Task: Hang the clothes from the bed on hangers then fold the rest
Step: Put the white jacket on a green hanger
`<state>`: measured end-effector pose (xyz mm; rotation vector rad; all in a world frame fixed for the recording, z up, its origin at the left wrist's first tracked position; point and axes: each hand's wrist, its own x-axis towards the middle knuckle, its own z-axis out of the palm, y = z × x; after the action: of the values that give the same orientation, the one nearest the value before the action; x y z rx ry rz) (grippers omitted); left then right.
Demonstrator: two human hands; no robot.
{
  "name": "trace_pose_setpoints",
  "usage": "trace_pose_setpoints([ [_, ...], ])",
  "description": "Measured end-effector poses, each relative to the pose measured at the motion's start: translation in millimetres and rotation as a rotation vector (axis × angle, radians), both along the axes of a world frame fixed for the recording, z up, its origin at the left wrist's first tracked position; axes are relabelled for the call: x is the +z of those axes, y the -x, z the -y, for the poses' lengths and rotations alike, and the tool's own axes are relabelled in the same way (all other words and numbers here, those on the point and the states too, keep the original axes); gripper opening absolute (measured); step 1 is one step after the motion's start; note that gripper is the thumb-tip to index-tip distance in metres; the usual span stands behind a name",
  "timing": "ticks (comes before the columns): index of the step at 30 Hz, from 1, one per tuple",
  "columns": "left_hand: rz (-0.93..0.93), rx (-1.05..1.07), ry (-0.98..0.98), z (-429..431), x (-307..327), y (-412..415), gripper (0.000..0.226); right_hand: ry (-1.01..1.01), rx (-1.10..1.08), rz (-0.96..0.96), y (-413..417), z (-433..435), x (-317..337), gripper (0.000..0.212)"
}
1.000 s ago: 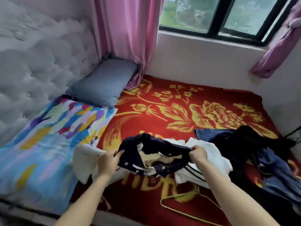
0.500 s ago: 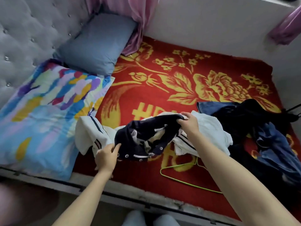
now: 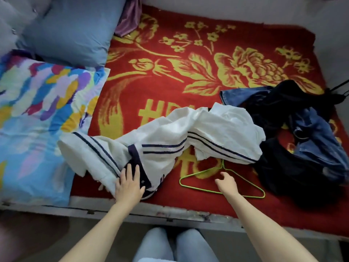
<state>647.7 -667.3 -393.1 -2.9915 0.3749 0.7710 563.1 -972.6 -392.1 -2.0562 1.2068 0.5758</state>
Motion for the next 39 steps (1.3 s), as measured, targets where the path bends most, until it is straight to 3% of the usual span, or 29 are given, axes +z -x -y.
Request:
trace_pose_setpoints([
  [7,-0.065,-0.09,-0.06,32.1,-39.5,23.8,0.081,0.069,0.061,-0.107,35.3,33.4,-45.9,0.049],
  [16,-0.054,0.076,0.044,64.0,-37.6,54.6,0.08,0.083,0.266,-0.145,30.8,55.7,-87.5,0.051],
  [24,0.069,0.034,0.09,86.4,-47.9,78.3,0.086,0.198,0.388,-0.162,1.8,91.1,-125.6,0.057],
  [32,0.097,0.009,0.053,91.0,-61.1,93.9,0.087,0.125,0.355,-0.237,-2.0,119.3,-155.9,0.076],
  [36,0.094,0.001,0.06,95.4,-63.1,97.5,0.086,0.246,0.306,-0.167,14.4,101.4,-157.3,0.06],
  [39,0.099,-0.02,0.058,101.9,-60.8,98.8,0.086,0.013,0.055,-0.029,25.6,76.3,-152.3,0.048],
])
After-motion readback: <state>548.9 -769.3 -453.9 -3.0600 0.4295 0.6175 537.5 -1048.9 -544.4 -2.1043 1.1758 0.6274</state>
